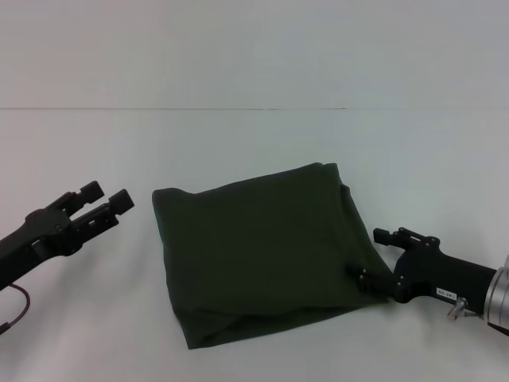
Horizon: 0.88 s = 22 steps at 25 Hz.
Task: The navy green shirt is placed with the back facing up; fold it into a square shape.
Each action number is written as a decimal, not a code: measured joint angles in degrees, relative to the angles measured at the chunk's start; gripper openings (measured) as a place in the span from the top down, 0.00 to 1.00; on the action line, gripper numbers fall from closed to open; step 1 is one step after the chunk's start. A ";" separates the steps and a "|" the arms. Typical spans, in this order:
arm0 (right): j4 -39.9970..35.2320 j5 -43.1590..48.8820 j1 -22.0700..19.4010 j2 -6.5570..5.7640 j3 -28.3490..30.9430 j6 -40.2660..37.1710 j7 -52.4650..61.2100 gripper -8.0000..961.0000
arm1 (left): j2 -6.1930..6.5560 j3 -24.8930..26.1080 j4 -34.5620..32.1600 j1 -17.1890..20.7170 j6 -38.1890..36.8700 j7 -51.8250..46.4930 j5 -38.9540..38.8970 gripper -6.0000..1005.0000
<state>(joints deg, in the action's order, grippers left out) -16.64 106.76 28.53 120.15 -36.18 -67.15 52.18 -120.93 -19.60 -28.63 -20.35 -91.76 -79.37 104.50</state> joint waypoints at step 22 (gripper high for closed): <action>-1.58 -9.56 -5.93 -0.38 0.59 -13.90 -6.75 0.13 | 4.54 -9.70 1.80 -3.61 10.14 -32.97 6.70 0.10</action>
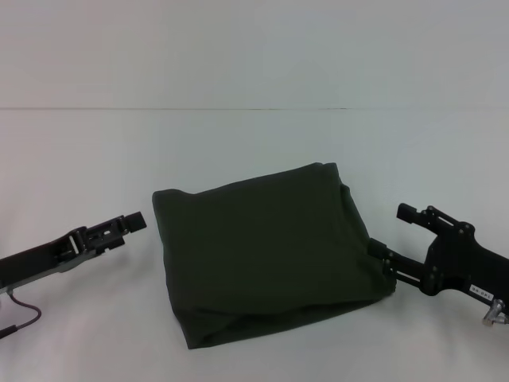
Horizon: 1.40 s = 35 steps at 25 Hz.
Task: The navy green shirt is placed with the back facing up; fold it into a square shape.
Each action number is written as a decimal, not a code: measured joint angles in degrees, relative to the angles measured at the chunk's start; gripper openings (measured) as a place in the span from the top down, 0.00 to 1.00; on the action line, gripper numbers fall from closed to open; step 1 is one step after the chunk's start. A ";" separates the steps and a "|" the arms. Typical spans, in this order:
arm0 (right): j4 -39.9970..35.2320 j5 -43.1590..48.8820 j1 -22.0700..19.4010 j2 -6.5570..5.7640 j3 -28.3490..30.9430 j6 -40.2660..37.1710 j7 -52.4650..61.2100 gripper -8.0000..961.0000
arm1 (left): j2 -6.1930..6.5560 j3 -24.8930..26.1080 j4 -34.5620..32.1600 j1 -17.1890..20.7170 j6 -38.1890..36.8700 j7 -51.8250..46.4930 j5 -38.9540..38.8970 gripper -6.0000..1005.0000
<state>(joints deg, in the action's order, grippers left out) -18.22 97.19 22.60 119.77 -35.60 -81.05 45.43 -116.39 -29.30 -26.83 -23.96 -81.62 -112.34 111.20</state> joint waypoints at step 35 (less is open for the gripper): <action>0.64 0.30 -3.01 0.11 -3.60 -1.95 -3.01 0.13 | -1.86 -14.88 2.33 -11.31 20.12 -14.79 4.73 0.13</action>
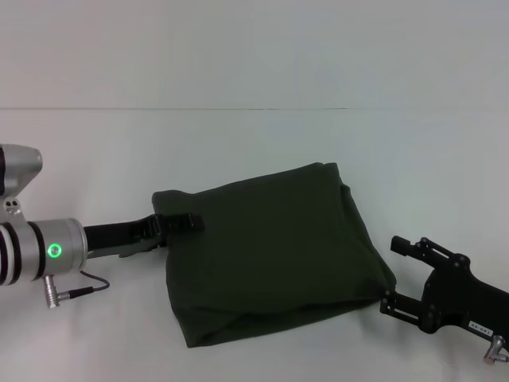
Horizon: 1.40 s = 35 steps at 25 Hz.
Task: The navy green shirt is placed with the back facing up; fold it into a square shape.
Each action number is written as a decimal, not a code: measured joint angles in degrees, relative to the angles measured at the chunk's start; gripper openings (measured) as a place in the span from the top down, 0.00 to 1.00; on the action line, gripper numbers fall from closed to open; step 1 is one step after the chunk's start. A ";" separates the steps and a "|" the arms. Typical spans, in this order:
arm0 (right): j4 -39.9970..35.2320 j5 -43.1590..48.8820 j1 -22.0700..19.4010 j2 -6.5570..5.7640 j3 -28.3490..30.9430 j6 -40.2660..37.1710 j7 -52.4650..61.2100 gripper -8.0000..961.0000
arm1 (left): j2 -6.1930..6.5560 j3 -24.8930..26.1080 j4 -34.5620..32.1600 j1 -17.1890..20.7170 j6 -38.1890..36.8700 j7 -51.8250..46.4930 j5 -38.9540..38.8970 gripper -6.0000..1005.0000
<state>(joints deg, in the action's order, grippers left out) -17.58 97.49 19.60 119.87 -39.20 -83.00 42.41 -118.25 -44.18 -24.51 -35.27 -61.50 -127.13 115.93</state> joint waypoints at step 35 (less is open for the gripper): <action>2.02 -0.02 2.48 0.27 -0.97 -0.34 -0.14 0.13 | -0.37 1.25 -0.93 -3.40 7.35 6.55 -0.68 0.94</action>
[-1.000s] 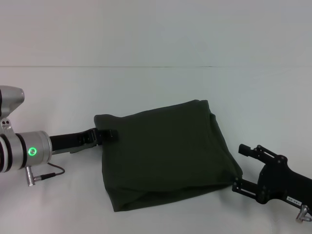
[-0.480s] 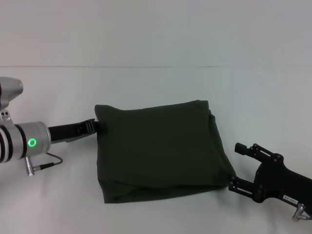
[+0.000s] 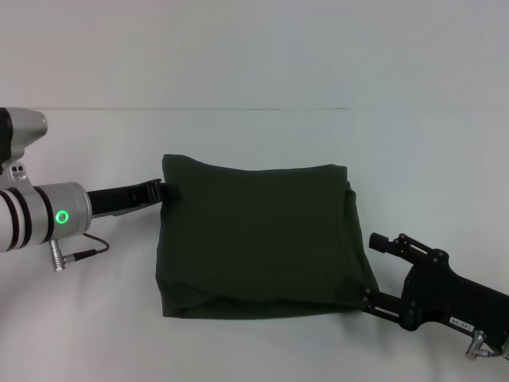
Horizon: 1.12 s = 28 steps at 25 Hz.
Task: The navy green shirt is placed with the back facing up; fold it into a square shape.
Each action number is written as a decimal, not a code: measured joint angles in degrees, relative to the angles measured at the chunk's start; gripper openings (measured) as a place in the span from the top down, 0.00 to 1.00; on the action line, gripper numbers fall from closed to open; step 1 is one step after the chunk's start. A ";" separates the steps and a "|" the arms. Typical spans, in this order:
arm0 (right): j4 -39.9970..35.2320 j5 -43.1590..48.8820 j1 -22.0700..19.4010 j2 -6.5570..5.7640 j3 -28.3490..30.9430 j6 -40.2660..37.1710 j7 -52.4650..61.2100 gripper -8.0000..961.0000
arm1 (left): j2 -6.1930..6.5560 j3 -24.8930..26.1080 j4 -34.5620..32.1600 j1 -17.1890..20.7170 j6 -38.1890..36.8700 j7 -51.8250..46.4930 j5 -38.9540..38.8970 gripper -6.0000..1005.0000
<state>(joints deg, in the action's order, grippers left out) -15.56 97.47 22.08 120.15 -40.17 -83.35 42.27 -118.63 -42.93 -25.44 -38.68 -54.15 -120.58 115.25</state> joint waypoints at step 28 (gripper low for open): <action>-1.29 -0.04 1.34 -0.34 -0.13 -0.92 0.06 0.13 | -2.56 9.36 -12.66 18.82 -40.94 42.86 -8.85 0.35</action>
<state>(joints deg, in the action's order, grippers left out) -16.84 97.43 23.43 119.81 -40.30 -84.26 42.33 -121.18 -33.56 -38.10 -19.86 -95.09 -77.73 106.40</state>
